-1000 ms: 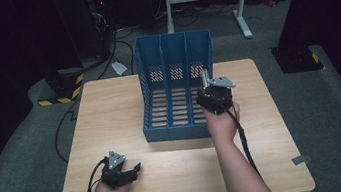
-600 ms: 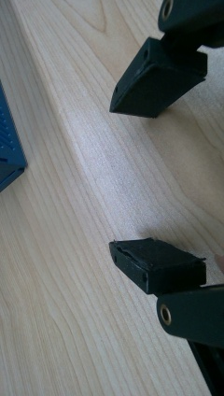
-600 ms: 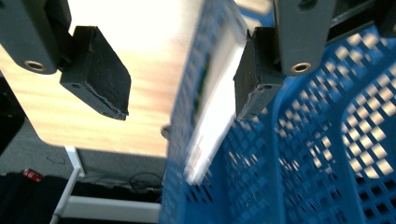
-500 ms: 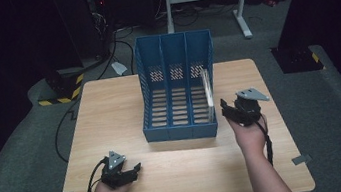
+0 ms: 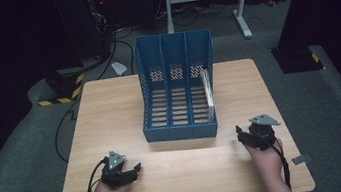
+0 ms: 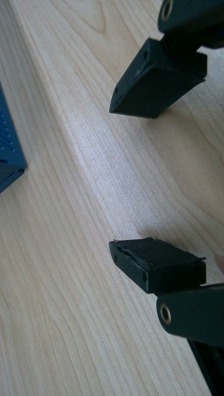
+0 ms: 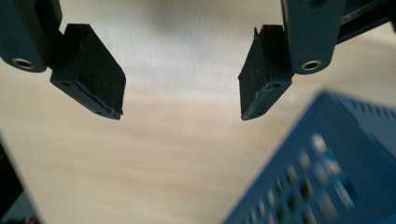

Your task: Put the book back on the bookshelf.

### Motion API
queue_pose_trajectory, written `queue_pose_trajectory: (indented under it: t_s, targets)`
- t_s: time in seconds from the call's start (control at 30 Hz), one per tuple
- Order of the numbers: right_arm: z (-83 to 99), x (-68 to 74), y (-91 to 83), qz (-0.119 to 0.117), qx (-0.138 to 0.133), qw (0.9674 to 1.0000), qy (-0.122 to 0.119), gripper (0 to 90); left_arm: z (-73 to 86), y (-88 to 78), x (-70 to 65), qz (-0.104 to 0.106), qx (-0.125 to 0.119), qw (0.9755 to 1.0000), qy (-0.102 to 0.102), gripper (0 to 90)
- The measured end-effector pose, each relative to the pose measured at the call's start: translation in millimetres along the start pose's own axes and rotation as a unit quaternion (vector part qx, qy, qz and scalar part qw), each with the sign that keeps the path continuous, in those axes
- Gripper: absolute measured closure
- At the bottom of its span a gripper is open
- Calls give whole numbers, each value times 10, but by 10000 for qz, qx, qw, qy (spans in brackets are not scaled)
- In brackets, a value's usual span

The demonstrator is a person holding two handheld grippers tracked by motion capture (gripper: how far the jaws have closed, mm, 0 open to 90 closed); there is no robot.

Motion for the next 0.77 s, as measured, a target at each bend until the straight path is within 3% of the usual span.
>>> queue_pose_trajectory:
  t_s: [0.03,0.17,0.2,0.33,0.5,0.77]
  targets:
    - [136,-54,20,40,138,9999,60,312,0,0,3,-9,-2,10000,22,284]
    - [263,-119,20,142,275,9995,101,312,-1,1,1,-1,-6,10000,17,284]
    - [310,-148,11,186,462,9986,151,307,-2,2,0,9,-6,10000,28,284]
    - [329,-159,-3,127,499,9984,223,301,-7,5,1,25,10,10000,72,284]
    - [354,-95,-24,-58,530,9986,40,299,-24,26,-3,84,-26,9999,84,283]
    - [348,-89,-17,-39,530,9986,71,300,-26,28,1,81,-23,9999,115,283]
Point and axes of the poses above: each handheld gripper's, and its own axes: y roughly forward along the jaws, z roughly out of its underside, x roughly to its left, the point moved 4 cm from there along y, roughly forward along the jaws, and after that the axes turned 9 degrees about y, right-handed, at the moved point
